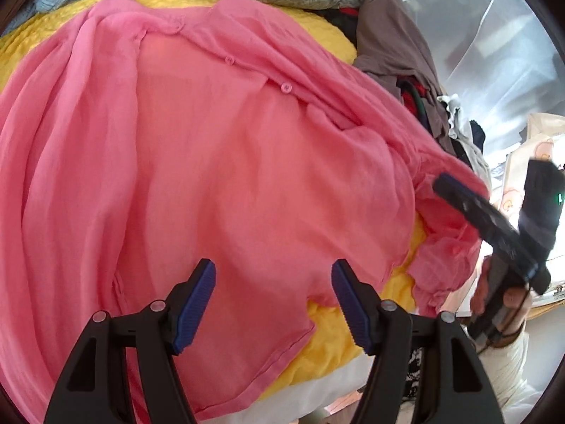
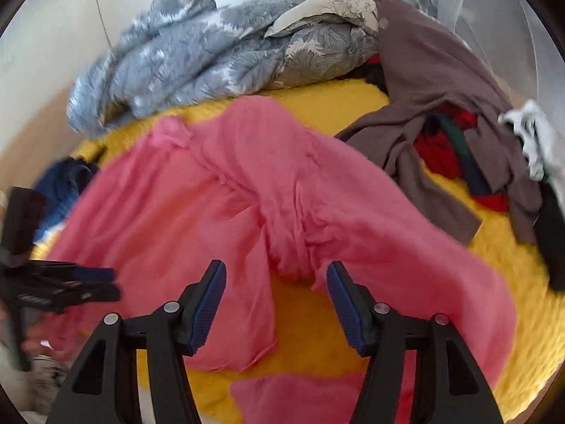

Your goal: Fold clothes

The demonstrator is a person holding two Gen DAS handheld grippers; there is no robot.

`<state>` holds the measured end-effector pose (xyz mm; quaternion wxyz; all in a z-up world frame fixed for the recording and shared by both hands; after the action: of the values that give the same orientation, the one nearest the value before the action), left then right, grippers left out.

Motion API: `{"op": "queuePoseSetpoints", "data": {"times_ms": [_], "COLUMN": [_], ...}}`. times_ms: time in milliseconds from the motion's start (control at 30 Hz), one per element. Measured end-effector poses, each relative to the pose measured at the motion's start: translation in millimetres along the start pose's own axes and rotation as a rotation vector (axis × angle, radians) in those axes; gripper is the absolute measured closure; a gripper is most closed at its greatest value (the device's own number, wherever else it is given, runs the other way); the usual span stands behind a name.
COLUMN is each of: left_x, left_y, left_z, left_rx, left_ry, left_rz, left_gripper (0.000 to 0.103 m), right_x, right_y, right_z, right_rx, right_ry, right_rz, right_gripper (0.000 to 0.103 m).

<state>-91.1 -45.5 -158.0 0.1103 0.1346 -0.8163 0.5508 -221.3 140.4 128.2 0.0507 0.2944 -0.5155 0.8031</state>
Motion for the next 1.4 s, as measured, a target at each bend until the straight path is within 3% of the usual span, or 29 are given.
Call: {"op": "queuePoseSetpoints", "data": {"times_ms": [233,300,333,367,467,567,733,1267,1333,1400], "left_x": [-19.3,-22.5,-24.1,-26.0,-30.8,-32.5,-35.0,-43.4,-44.3,-45.2], "left_y": [7.1,11.2,13.4,15.9,21.5,22.3,22.7,16.6,15.7,14.9], "left_z": [0.3,-0.1,0.8,2.6,10.2,14.8,16.8,23.0,23.6,23.6], "left_rx": [0.004,0.023,0.032,0.035,0.037,0.027,0.044,0.033,0.033,0.034], "left_ry": [0.028,0.042,0.045,0.044,0.022,0.005,0.012,0.013,0.012,0.011], "left_rz": [0.046,0.065,0.074,0.084,0.105,0.109,0.116,0.118,0.118,0.117], "left_gripper": [0.032,0.032,0.032,0.032,0.032,0.032,0.032,0.032,0.032,0.032], "right_x": [5.5,6.5,6.8,7.1,16.6,39.2,60.7,135.6,142.1,134.9], "right_y": [28.0,36.0,38.8,41.6,37.7,15.0,-14.6,-98.0,-102.0,-88.6], "right_z": [12.3,15.8,14.0,11.1,-3.4,-24.8,-66.7,-126.4,-120.4,-99.7], "right_rx": [0.001,-0.019,-0.029,-0.039,0.029,0.170,0.307,0.449,0.445,0.442], "right_ry": [-0.017,-0.055,-0.056,-0.051,0.069,0.243,0.445,0.576,0.544,0.493], "right_rz": [0.040,0.053,0.064,0.076,0.060,-0.021,-0.137,-0.492,-0.494,-0.398], "right_gripper": [0.044,0.071,0.096,0.101,0.101,0.101,0.101,0.103,0.102,0.101]}}
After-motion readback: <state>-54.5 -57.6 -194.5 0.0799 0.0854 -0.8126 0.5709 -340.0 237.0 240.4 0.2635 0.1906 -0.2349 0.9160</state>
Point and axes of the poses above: each gripper's, at about its wrist camera, not at the fingertips, and y roughly the way its jaws point, z to its left, x to its top, the point moved 9 cm from there along y, roughly the way its jaws point, and after that the axes turned 10 degrees about y, right-handed, at the moved point
